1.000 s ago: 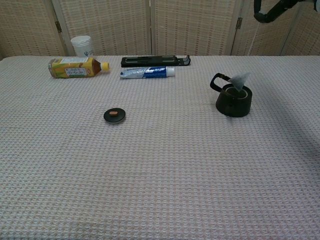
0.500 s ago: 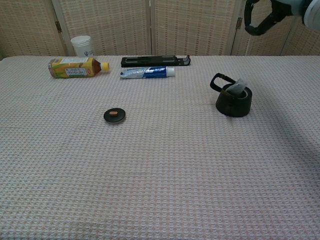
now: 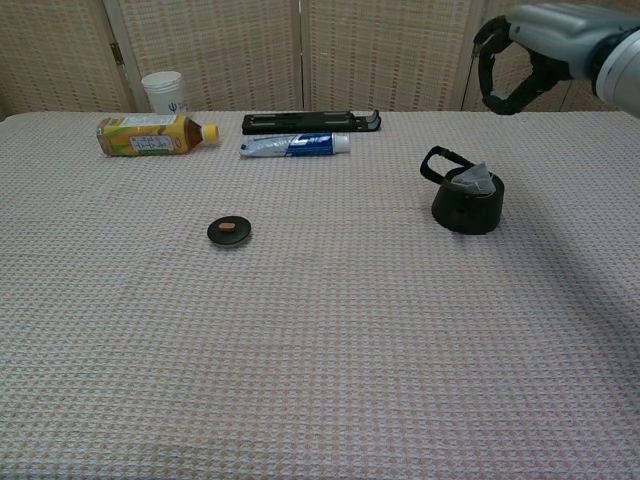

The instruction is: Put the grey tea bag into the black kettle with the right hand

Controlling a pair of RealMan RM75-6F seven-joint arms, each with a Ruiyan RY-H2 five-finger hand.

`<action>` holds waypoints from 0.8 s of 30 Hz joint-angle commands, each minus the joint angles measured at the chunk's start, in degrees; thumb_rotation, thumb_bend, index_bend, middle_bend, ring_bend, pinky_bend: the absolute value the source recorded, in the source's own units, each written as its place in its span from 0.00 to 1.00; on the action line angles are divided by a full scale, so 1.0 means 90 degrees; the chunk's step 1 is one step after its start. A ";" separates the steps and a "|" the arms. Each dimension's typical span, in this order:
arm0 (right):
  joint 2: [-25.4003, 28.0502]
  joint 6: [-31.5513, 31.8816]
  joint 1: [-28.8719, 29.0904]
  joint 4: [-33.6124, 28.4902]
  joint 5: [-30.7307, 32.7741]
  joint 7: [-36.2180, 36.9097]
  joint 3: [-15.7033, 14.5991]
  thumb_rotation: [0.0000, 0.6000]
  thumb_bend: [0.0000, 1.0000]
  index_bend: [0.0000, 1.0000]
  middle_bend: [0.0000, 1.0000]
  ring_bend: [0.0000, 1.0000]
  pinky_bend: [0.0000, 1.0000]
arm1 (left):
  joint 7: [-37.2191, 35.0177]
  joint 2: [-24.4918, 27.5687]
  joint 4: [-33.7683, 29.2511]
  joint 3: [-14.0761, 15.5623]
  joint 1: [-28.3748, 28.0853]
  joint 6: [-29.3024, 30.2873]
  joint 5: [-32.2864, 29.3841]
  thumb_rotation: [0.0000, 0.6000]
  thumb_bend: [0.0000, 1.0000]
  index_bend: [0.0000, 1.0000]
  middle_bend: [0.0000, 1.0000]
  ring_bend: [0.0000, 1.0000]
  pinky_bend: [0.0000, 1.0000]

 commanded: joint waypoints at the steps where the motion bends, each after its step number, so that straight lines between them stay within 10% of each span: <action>1: -0.0046 0.0024 -0.0056 0.0025 -0.0127 0.0066 -0.0082 1.00 0.40 0.66 0.11 0.00 0.00 | 0.0004 -0.0002 0.0000 -0.0001 0.0004 0.0002 -0.0005 1.00 0.10 0.00 0.01 0.14 0.33; 20: -0.0038 0.0073 -0.0799 -0.0131 -0.0992 0.0390 -0.1018 1.00 0.36 0.66 0.09 0.00 0.00 | 0.0318 -0.0037 -0.0132 0.0004 0.0023 -0.0087 -0.0079 1.00 0.10 0.00 0.01 0.14 0.33; 24: 0.0166 -0.0411 -0.0749 -0.0355 -0.0740 0.0017 -0.1214 1.00 0.31 0.31 0.00 0.00 0.00 | 0.0373 -0.0032 -0.0174 -0.0002 0.0012 -0.0130 -0.0106 1.00 0.10 0.00 0.01 0.14 0.33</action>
